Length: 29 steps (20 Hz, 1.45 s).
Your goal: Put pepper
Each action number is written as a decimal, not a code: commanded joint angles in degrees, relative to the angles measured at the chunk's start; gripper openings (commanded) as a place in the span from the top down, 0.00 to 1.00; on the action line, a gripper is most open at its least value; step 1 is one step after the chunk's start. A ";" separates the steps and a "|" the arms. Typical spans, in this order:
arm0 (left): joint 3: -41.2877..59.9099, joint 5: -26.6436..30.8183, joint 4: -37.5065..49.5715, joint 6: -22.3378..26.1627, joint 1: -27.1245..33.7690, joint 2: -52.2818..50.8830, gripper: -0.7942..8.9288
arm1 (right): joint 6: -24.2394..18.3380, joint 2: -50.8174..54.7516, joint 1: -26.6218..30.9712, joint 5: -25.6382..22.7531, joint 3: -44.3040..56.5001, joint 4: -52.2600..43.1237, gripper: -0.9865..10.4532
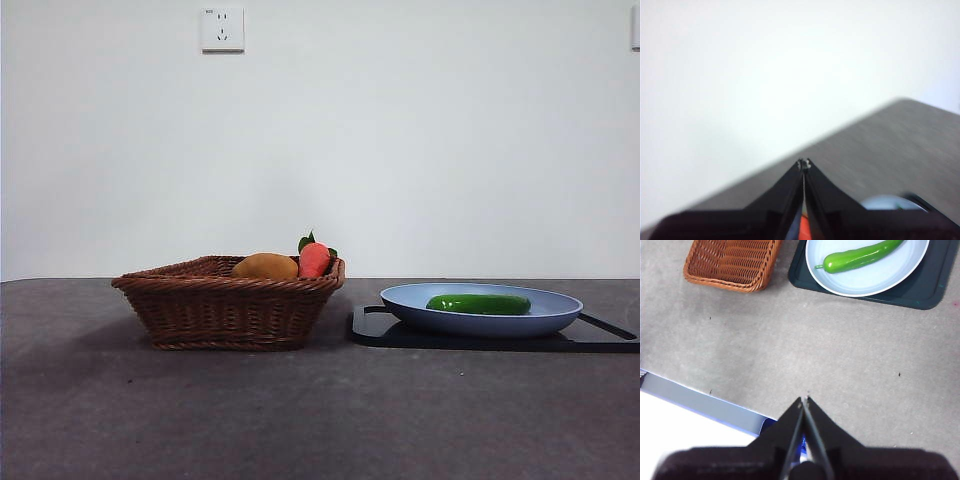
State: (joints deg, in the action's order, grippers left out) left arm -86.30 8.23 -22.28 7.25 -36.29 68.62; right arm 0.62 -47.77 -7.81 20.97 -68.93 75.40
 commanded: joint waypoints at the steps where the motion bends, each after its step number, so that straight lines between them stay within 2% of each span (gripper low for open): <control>1: -0.90 -3.10 1.29 3.34 5.18 -2.64 0.91 | -0.09 -0.33 -0.17 -0.09 -0.96 -0.35 0.90; 4: 1.97 -8.94 1.27 3.37 14.86 -8.61 0.91 | -0.09 -0.33 -0.17 -0.11 -0.96 -0.35 0.90; 7: 11.76 -10.14 3.56 3.04 23.34 -17.18 0.91 | -0.09 -0.33 -0.17 -0.11 -0.96 -0.35 0.90; 11: 33.86 -9.99 17.55 3.02 30.34 -30.38 0.91 | -0.09 -0.33 -0.17 -0.11 -0.96 -0.35 0.90; 15: 55.21 -9.81 29.11 2.84 32.48 -42.56 0.91 | -0.09 -0.33 -0.17 -0.11 -0.96 -0.35 0.90; 19: 70.29 -9.73 31.93 -0.87 33.46 -52.87 0.91 | -0.09 -0.33 -0.17 -0.11 -0.96 -0.35 0.90; 26: 82.93 -9.75 31.41 -5.88 34.51 -61.40 0.91 | -0.09 -0.33 -0.17 -0.11 -0.96 -0.35 0.90; 29: 85.31 -9.77 30.84 -6.03 34.51 -62.75 0.91 | -0.09 -0.33 -0.17 -0.11 -0.96 -0.35 0.90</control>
State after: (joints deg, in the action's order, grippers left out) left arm -1.10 -1.50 8.03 1.85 -1.98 6.04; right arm 0.62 -47.77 -7.81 20.97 -68.93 75.40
